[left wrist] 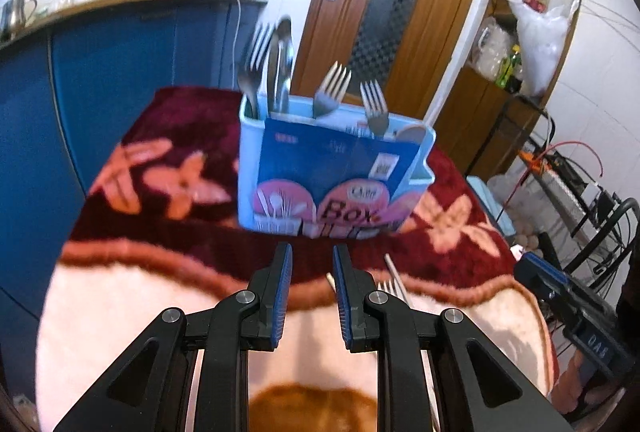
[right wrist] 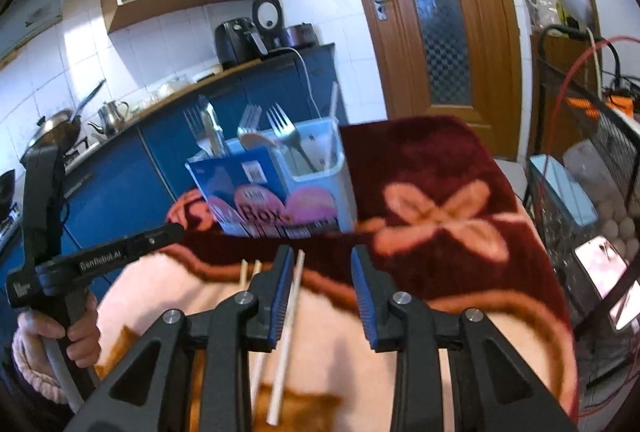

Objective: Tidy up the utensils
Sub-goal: 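Grasp a wooden chopstick with the left tool while the right tool approaches the white fork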

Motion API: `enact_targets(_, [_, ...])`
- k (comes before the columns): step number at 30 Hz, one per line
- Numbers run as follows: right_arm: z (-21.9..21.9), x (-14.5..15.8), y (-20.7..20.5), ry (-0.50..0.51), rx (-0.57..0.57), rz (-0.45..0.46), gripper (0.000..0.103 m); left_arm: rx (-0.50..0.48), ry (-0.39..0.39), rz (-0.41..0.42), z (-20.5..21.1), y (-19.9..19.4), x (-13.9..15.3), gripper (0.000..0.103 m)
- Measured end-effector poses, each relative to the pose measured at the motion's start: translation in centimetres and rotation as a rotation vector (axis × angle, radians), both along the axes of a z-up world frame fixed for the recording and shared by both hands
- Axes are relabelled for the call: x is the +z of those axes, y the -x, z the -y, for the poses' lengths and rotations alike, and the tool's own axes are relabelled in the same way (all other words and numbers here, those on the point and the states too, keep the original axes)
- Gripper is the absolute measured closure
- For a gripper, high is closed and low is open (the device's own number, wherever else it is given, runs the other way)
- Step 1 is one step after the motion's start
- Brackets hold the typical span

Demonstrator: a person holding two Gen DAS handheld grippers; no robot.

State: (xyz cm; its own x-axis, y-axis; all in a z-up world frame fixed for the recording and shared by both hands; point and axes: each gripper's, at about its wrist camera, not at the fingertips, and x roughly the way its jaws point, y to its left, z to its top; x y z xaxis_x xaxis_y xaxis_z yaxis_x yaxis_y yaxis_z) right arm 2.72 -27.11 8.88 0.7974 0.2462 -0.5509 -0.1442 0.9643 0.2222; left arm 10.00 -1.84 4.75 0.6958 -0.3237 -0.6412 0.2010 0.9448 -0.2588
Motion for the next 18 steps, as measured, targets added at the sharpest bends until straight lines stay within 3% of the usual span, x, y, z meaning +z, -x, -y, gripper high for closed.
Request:
enact_targets(13, [2.4, -2.9, 0.8, -0.035, -0.007, -0.048, 0.065, -0.056, -0.067, -0.170, 3.8, -1.2, -3.7, 0.082])
enact_targets(18, [2.7, -3.2, 1.0, -0.059, 0.005, -0.047, 0.064, -0.079, -0.039, -0.249, 4.8, -2.1, -4.6, 0.082])
